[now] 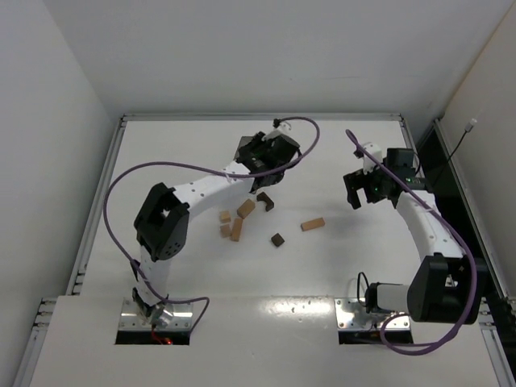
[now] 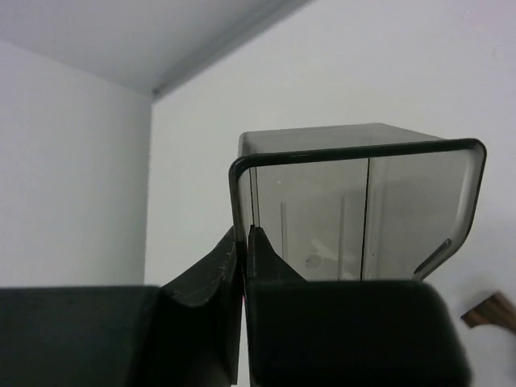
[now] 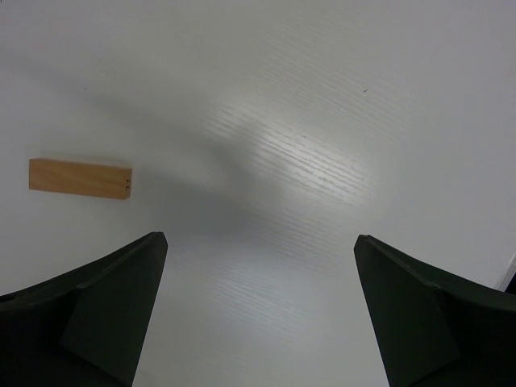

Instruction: Build the wood block tower

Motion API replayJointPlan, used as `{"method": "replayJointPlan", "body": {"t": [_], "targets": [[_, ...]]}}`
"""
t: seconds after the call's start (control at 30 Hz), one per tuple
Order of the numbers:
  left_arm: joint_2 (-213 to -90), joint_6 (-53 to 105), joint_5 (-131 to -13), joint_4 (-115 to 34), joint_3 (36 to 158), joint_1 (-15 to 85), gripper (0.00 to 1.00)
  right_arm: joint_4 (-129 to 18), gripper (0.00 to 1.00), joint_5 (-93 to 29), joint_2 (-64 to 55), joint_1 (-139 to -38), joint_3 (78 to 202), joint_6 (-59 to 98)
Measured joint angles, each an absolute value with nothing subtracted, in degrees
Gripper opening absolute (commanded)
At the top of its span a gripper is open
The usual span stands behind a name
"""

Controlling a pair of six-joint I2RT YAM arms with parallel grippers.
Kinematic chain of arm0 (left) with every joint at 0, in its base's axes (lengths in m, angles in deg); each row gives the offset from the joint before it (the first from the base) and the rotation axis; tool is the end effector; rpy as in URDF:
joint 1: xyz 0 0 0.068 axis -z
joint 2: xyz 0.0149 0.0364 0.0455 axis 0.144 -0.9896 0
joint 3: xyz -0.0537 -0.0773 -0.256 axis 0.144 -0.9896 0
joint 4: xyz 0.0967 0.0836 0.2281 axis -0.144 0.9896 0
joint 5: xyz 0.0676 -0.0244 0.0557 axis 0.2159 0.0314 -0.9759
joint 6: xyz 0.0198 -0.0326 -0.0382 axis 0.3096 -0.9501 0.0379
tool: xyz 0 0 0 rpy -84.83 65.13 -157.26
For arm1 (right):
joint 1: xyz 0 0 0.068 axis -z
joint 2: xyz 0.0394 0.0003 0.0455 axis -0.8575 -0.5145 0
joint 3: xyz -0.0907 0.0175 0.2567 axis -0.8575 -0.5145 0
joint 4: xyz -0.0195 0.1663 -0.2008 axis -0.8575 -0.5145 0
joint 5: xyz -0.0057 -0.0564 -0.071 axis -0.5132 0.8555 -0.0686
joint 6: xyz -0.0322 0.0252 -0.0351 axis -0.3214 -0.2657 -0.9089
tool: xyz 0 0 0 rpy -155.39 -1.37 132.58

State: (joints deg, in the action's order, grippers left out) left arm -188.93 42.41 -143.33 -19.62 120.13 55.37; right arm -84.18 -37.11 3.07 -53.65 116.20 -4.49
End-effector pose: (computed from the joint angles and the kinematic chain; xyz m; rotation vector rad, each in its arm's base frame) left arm 0.3278 -0.3058 0.2848 0.2949 1.8817 0.7208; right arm 0.2624 -0.0167 0.2471 -0.3471 2.4080 0.0975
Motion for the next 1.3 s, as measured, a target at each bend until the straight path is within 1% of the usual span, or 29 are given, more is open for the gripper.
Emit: {"method": "replayJointPlan", "body": {"t": [0.1,0.23,0.3,0.43,0.53,0.7,0.87,1.0,1.17,1.3], "targets": [[-187.9,34.6,-135.8,-9.2,120.2,52.0,0.00,-84.2,1.00,-37.3,2.3,-53.7,116.7,-4.2],[-187.6,29.2,-122.7,-1.5,120.2,45.6,0.00,-84.3,1.00,-37.6,1.0,-53.7,117.0,-3.9],[-186.6,27.6,-114.3,0.8,120.2,40.4,0.00,-84.6,1.00,-37.9,0.2,-53.7,117.4,-3.9],[-183.4,26.0,-102.0,2.5,120.6,28.6,0.00,-85.1,1.00,-38.3,-1.3,-53.7,118.4,-3.8],[-182.5,25.7,-96.7,3.3,122.8,22.1,0.00,-85.1,1.00,-38.4,-2.4,-53.7,119.6,-3.7],[-183.6,25.1,-86.3,5.5,132.2,12.4,0.00,-85.2,1.00,-38.6,-3.7,-53.7,121.0,-3.7],[-186.8,24.4,-80.4,4.5,136.5,3.2,0.00,-85.2,1.00,-38.6,-3.9,-53.7,121.1,-3.7],[-193.7,24.2,-79.2,5.1,140.0,-2.4,0.00,-85.3,1.00,-38.7,-4.2,-53.7,121.1,-3.7],[-204.8,24.7,-79.3,6.6,149.0,-4.8,0.00,-85.3,1.00,-38.9,-4.6,-53.7,121.1,-3.8],[-210.3,25.6,-78.8,6.8,153.8,-5.0,0.00,-85.6,1.00,-39.0,-5.3,-53.7,121.1,-3.8]]}}
